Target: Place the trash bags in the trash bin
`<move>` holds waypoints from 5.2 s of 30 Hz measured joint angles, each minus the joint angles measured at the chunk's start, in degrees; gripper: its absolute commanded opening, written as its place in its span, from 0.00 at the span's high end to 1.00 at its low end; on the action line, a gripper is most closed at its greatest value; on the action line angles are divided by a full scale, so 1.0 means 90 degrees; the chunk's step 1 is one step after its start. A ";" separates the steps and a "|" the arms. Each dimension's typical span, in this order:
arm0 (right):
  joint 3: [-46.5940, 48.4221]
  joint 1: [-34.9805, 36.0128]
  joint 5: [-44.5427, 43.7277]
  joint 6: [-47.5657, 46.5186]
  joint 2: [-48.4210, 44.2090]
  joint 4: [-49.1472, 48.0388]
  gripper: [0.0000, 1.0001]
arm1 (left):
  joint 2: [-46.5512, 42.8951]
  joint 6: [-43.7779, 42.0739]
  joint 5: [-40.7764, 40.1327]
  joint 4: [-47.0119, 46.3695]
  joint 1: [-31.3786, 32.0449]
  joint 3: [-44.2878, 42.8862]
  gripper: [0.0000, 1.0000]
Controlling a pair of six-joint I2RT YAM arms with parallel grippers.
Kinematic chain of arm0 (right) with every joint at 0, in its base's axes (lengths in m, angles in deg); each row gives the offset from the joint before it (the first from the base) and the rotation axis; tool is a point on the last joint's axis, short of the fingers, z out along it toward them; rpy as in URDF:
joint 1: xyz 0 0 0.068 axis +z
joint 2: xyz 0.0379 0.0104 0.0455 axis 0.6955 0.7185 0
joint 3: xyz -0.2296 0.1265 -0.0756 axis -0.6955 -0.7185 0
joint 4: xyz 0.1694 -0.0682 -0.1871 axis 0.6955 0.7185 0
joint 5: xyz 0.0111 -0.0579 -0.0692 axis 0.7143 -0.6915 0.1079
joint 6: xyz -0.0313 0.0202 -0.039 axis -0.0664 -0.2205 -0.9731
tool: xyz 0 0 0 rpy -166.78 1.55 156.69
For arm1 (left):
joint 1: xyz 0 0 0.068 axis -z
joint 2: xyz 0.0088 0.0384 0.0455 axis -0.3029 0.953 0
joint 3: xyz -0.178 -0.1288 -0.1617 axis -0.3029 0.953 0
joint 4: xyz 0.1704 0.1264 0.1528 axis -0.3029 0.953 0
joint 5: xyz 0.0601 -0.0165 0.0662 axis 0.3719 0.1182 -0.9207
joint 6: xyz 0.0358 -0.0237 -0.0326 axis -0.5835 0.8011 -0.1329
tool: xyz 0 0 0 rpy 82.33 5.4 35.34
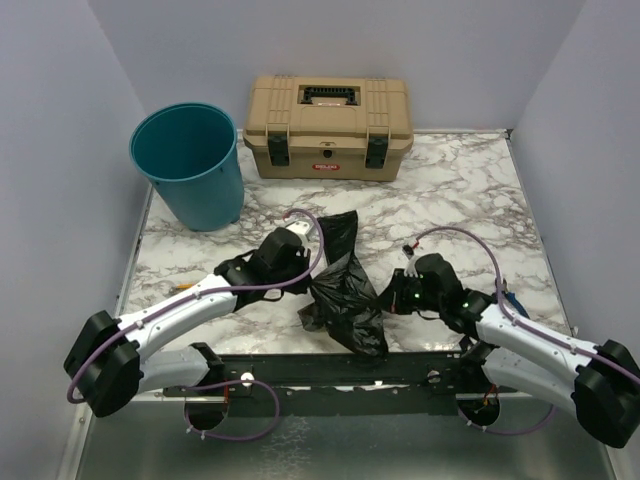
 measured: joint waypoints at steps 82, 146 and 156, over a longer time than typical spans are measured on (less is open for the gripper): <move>0.1241 -0.0415 -0.0425 -0.0811 0.1178 0.0102 0.38 | 0.3368 -0.2166 0.2183 0.0865 -0.0214 -0.2880 1.00; 0.1270 -0.1328 -0.0066 -0.0136 0.2115 -0.1263 0.46 | 0.1212 -0.0345 -0.0901 0.0316 -0.1263 -0.0665 0.34; 0.2941 -0.1328 0.1207 -0.1379 0.3759 -0.1350 0.40 | 0.1462 -0.0787 -0.0641 0.0374 -0.1292 -0.1362 0.16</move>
